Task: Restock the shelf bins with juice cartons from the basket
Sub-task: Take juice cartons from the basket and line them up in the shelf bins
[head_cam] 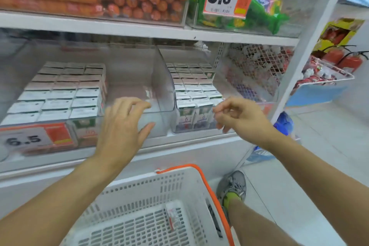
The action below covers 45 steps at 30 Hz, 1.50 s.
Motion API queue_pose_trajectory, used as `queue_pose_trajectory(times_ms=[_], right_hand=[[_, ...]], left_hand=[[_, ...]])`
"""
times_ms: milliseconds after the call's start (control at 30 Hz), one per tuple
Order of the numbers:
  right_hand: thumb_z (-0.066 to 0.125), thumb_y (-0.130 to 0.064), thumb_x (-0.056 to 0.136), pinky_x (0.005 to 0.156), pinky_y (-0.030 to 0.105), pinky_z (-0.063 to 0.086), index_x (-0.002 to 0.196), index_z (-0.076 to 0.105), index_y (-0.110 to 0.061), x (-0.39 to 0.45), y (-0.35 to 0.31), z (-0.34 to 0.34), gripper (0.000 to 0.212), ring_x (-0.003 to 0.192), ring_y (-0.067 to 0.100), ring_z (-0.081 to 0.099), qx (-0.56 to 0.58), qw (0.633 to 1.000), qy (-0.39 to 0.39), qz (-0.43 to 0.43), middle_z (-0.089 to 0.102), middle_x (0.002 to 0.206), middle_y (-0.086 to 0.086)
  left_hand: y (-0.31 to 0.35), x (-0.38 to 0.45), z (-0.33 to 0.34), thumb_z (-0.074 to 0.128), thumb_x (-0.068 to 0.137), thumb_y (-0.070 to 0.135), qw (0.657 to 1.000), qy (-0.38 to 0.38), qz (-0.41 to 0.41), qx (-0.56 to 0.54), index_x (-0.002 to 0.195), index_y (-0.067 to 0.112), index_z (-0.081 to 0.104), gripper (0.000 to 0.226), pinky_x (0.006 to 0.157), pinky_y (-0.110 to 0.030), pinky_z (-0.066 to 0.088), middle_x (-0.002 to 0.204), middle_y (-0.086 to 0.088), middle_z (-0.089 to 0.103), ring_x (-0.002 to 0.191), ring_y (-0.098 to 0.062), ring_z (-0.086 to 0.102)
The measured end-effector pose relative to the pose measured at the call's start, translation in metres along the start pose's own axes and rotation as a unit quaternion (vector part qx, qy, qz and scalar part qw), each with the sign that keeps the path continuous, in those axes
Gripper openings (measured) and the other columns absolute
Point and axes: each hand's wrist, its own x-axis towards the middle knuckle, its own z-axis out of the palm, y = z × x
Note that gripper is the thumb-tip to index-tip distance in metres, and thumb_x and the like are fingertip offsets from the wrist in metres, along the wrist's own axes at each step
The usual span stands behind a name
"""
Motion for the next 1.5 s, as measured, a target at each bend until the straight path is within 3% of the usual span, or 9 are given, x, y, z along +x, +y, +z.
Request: queue_pose_trajectory(times_ms=[133, 267, 367, 633, 800, 933, 1267, 1367, 1500], right_hand=[[0.072, -0.006, 0.088, 0.064, 0.035, 0.059, 0.101, 0.067, 0.0, -0.033, 0.048, 0.066, 0.016, 0.071, 0.022, 0.068, -0.021, 0.973, -0.188, 0.131, 0.066, 0.082, 0.01], [0.073, -0.009, 0.087, 0.074, 0.04, 0.06, 0.103, 0.064, 0.0, -0.04, 0.107, 0.131, 0.02, 0.069, 0.022, 0.062, -0.098, 0.928, -0.274, 0.231, 0.065, 0.087, 0.014], [0.077, -0.019, 0.084, 0.084, 0.04, 0.058, 0.113, 0.06, -0.01, -0.05, 0.153, 0.173, 0.034, 0.08, 0.024, 0.064, -0.163, 0.896, -0.305, 0.279, 0.06, 0.105, 0.01], [0.069, -0.029, 0.088, 0.079, 0.034, 0.05, 0.135, 0.042, -0.009, -0.093, 0.263, 0.268, 0.058, 0.106, 0.03, 0.062, -0.198, 0.906, -0.167, 0.335, 0.058, 0.12, 0.012], [0.069, -0.031, 0.082, 0.059, 0.032, 0.055, 0.061, 0.067, -0.015, -0.1, 0.263, 0.272, 0.026, 0.058, 0.018, 0.062, -0.106, 0.922, -0.14, 0.346, 0.063, 0.057, -0.001], [0.084, -0.028, 0.077, 0.072, 0.046, 0.062, 0.064, 0.072, -0.019, -0.091, 0.206, 0.269, 0.019, 0.065, 0.023, 0.069, 0.064, 0.919, -0.223, 0.32, 0.07, 0.063, 0.003], [0.079, -0.013, 0.082, 0.089, 0.038, 0.057, 0.114, 0.063, -0.016, -0.08, 0.041, 0.254, 0.036, 0.103, 0.02, 0.069, 0.203, 0.913, -0.317, 0.159, 0.066, 0.121, 0.006], [0.083, -0.01, 0.078, 0.088, 0.036, 0.058, 0.133, 0.045, -0.032, -0.08, -0.012, 0.259, 0.07, 0.115, 0.017, 0.062, 0.216, 0.931, -0.288, 0.058, 0.052, 0.134, -0.004], [0.083, -0.018, 0.078, 0.086, 0.047, 0.056, 0.12, 0.062, -0.027, -0.072, -0.077, 0.269, 0.048, 0.108, 0.016, 0.064, 0.159, 0.938, -0.292, -0.101, 0.068, 0.114, -0.007]], left_hand=[[0.028, -0.015, -0.006, 0.069, 0.084, 0.013, 0.99, -0.003, 0.081, -0.119, 0.088, 0.014, 0.063, 0.007, 0.072, -0.039, 0.042, 0.083, 0.001, 0.059, 0.079, -0.02, 0.053], [0.03, -0.085, 0.04, 0.065, 0.087, 0.021, 0.866, -0.48, -0.01, -0.141, 0.101, 0.023, 0.063, 0.015, 0.075, -0.029, 0.044, 0.083, 0.011, 0.055, 0.088, -0.019, 0.06], [0.004, -0.155, 0.064, 0.068, 0.09, 0.033, 0.755, -0.632, -0.132, -0.113, 0.117, 0.019, 0.057, 0.033, 0.083, -0.03, 0.046, 0.105, 0.001, 0.062, 0.094, -0.019, 0.057], [0.003, -0.282, 0.115, 0.06, 0.098, 0.019, 0.624, -0.545, -0.479, -0.289, 0.108, 0.013, 0.057, 0.012, 0.064, -0.025, 0.052, 0.114, -0.007, 0.056, 0.075, -0.016, 0.063], [0.004, -0.282, 0.119, 0.06, 0.096, 0.034, 0.572, -0.471, -0.582, -0.336, 0.112, 0.012, 0.06, 0.027, 0.078, -0.037, 0.059, 0.118, -0.006, 0.063, 0.085, -0.016, 0.068], [-0.006, -0.233, 0.103, 0.063, 0.089, 0.054, 0.485, -0.398, -0.67, -0.398, 0.107, 0.006, 0.06, 0.051, 0.078, -0.039, 0.061, 0.107, -0.014, 0.069, 0.093, -0.028, 0.071], [-0.075, -0.139, -0.063, 0.074, 0.08, 0.052, 0.621, -0.517, -0.44, -0.392, 0.102, 0.012, 0.073, 0.045, 0.061, -0.027, 0.039, 0.079, 0.0, 0.068, 0.068, -0.014, 0.055], [-0.09, -0.123, -0.125, 0.082, 0.069, 0.05, 0.615, -0.485, -0.425, -0.453, 0.118, 0.01, 0.067, 0.065, 0.087, -0.037, 0.047, 0.107, -0.019, 0.07, 0.095, -0.027, 0.065], [-0.105, -0.116, -0.185, 0.093, 0.057, 0.042, 0.628, -0.39, -0.42, -0.527, 0.132, -0.003, 0.051, 0.098, 0.109, -0.053, 0.036, 0.132, -0.028, 0.058, 0.119, -0.037, 0.059]])
